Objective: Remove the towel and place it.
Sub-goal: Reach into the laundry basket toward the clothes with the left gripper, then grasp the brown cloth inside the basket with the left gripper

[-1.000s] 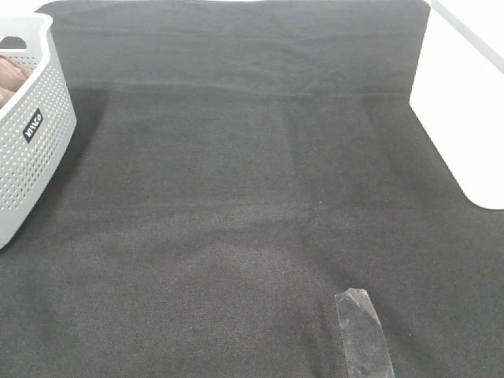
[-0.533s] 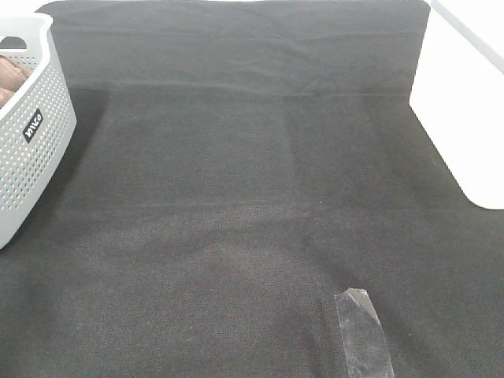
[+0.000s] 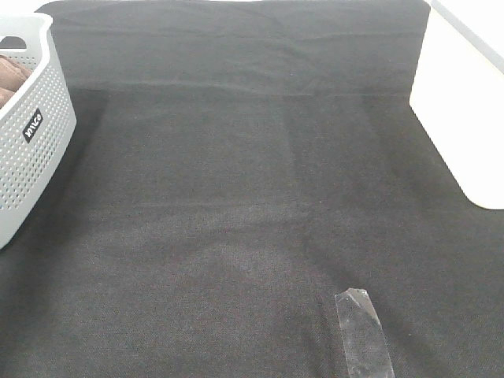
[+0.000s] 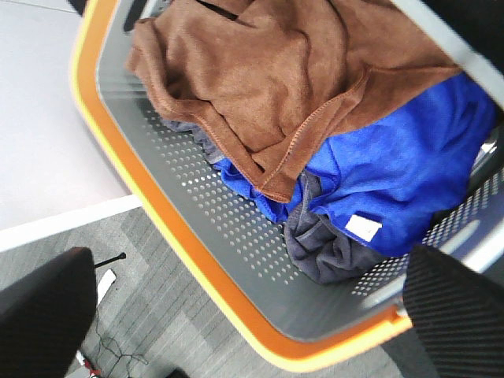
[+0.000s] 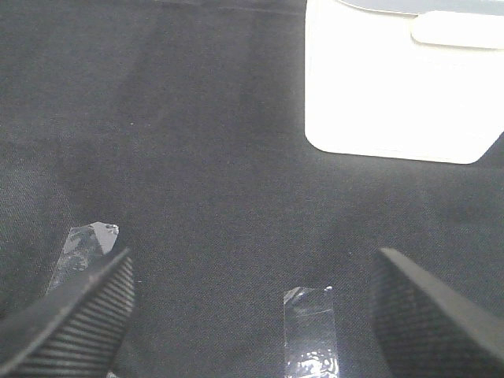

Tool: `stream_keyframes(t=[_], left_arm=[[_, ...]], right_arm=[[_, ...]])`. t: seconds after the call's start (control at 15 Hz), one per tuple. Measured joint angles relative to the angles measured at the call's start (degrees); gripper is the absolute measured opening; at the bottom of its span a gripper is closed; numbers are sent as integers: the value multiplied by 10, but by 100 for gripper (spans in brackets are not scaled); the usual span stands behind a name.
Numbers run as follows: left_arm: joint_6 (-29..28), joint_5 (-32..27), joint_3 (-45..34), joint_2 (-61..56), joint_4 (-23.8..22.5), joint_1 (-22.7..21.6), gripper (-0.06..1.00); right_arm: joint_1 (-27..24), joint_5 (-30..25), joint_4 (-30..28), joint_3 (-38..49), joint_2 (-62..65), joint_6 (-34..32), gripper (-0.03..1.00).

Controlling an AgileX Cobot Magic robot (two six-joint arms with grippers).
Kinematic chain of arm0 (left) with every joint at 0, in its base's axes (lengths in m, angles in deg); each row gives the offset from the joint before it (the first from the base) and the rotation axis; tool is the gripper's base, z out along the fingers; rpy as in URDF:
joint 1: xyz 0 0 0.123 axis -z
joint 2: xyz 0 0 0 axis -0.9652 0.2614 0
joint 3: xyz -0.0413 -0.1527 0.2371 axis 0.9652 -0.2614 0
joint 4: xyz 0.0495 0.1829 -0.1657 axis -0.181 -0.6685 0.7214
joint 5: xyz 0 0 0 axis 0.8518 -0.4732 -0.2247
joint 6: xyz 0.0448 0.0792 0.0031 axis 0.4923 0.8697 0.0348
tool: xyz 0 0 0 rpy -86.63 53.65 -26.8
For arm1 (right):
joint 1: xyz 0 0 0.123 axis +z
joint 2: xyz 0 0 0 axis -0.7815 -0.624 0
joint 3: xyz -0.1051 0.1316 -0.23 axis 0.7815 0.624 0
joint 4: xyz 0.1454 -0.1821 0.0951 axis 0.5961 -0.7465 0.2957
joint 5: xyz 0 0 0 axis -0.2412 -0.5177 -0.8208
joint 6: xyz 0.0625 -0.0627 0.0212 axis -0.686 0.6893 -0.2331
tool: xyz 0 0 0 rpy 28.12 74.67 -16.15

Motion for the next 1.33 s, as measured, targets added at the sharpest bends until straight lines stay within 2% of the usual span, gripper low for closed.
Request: stream_keyframes(t=[0.13, 0.47, 0.8, 1.0, 1.2, 1.33], left_arm=[[26, 0, 14, 81, -23, 0, 98], [47, -1, 14, 223, -76, -5, 98], [52, 1, 14, 307, -78, -61, 98], [61, 27, 38, 345, -79, -66, 98], [73, 28, 47, 374, -77, -66, 97], [73, 28, 47, 378, -77, -66, 89]], right_arm=[[0, 0, 0, 0, 0, 0, 78], [0, 0, 0, 0, 0, 0, 78], [0, 0, 0, 0, 0, 0, 78], [0, 0, 0, 0, 0, 0, 78], [0, 0, 0, 0, 0, 0, 78], [0, 0, 0, 0, 0, 0, 78]])
